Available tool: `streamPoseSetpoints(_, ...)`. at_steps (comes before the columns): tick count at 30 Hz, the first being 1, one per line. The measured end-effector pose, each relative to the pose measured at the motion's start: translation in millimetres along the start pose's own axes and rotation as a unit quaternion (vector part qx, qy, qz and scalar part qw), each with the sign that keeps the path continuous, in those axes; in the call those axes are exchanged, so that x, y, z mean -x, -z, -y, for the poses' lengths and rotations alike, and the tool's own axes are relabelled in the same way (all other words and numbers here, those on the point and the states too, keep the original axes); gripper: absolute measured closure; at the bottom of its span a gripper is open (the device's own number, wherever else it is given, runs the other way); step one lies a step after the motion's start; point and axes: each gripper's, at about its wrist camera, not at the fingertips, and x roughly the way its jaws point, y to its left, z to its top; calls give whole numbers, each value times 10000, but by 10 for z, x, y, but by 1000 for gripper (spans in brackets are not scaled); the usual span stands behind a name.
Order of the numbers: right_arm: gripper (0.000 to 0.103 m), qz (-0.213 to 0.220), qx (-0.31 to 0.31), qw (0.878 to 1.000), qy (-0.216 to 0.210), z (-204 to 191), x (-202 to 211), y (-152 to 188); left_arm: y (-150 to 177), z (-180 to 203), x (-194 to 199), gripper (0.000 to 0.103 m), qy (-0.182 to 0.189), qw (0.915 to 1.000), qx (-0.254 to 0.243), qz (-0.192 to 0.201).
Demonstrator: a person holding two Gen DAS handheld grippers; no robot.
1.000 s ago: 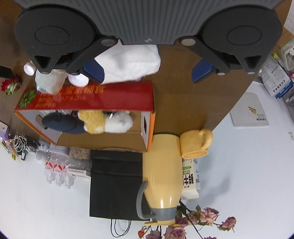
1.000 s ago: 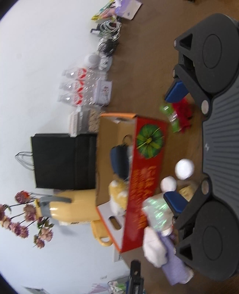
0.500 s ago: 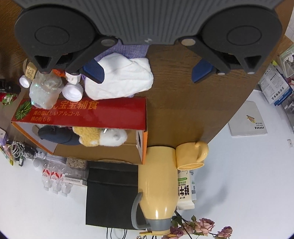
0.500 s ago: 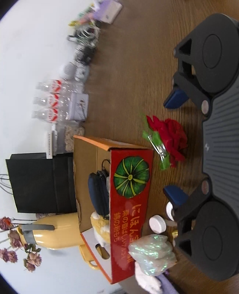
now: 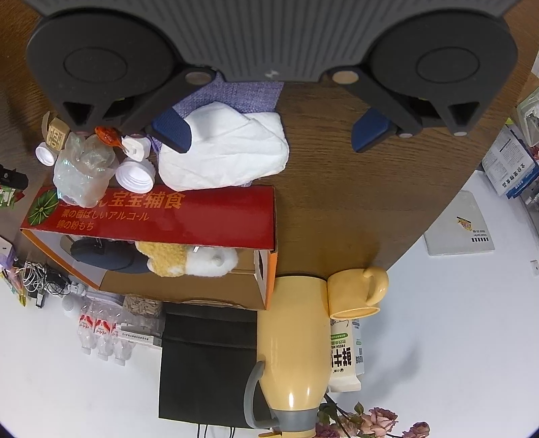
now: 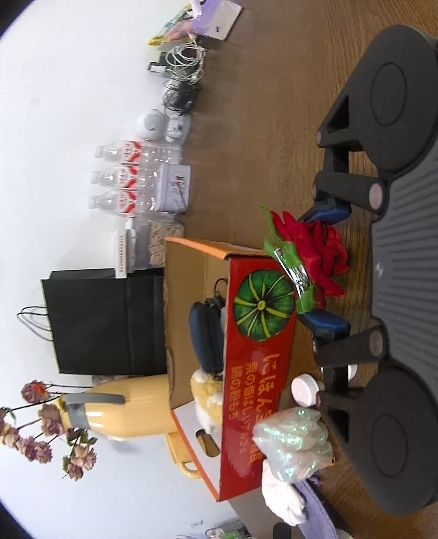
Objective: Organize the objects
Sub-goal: 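Grasp the white cloth bundle on the purple mat with the left gripper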
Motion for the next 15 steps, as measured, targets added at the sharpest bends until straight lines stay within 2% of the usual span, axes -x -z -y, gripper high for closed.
streamPoseSetpoints(6,53,302,70,9995,-27,-94,158,42,-4,22,-31,0,147,9999,-41,-5)
streamPoseSetpoints(15,53,391,240,9988,-156,-277,239,81,-48,218,-260,0,502,9973,-523,-131)
